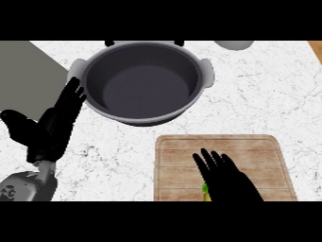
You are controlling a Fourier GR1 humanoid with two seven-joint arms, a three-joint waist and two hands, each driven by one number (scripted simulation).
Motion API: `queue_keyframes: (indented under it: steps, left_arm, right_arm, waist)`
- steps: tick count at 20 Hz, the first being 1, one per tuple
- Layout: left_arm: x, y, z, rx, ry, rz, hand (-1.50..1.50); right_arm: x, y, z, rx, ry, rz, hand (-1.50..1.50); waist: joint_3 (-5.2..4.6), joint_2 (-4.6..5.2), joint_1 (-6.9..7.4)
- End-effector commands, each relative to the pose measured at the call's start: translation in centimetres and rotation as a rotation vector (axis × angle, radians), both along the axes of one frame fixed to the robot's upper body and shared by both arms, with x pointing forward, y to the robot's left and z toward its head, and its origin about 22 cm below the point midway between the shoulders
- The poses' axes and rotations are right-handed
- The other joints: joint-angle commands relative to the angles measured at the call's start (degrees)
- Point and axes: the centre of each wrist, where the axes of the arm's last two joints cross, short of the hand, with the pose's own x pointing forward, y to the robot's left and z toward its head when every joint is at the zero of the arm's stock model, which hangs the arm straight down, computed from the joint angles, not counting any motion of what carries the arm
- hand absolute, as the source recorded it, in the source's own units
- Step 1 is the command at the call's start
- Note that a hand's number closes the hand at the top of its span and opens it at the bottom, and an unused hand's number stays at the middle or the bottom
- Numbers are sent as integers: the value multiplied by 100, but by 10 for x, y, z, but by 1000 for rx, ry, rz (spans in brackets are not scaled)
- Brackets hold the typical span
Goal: Pick the lemon from the cutting board and place it in the pot
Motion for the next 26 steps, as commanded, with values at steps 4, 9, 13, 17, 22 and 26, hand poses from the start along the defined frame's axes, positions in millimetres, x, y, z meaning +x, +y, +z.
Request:
queue_keyframes:
  steps: [4,9,13,17,22,26]
  left_arm:
    - [1,-7,8,1,9,12,0]
    - [1,22,-22,-12,16,1,0]
    - [-15,3,-3,-9,4,-6,0]
    - [-17,-7,-9,-8,15,-3,0]
    - [-17,12,-2,12,21,-2,0]
    - [4,0,14,-2,20,-6,0]
  right_arm:
    - [3,0,3,-170,52,-72,-150]
    - [15,6,-15,-193,75,-68,-150]
    - [16,18,-28,-130,92,-90,-150]
    - [11,14,-22,-24,18,38,150]
    - [14,18,-25,-34,-21,53,150]
    - [29,15,-16,-9,-32,-64,150]
  waist:
    - [-4,-2,-15]
    - [-8,16,-7]
    - [-1,5,21]
    - [0,4,10]
    - [0,4,14]
    - [0,9,-3]
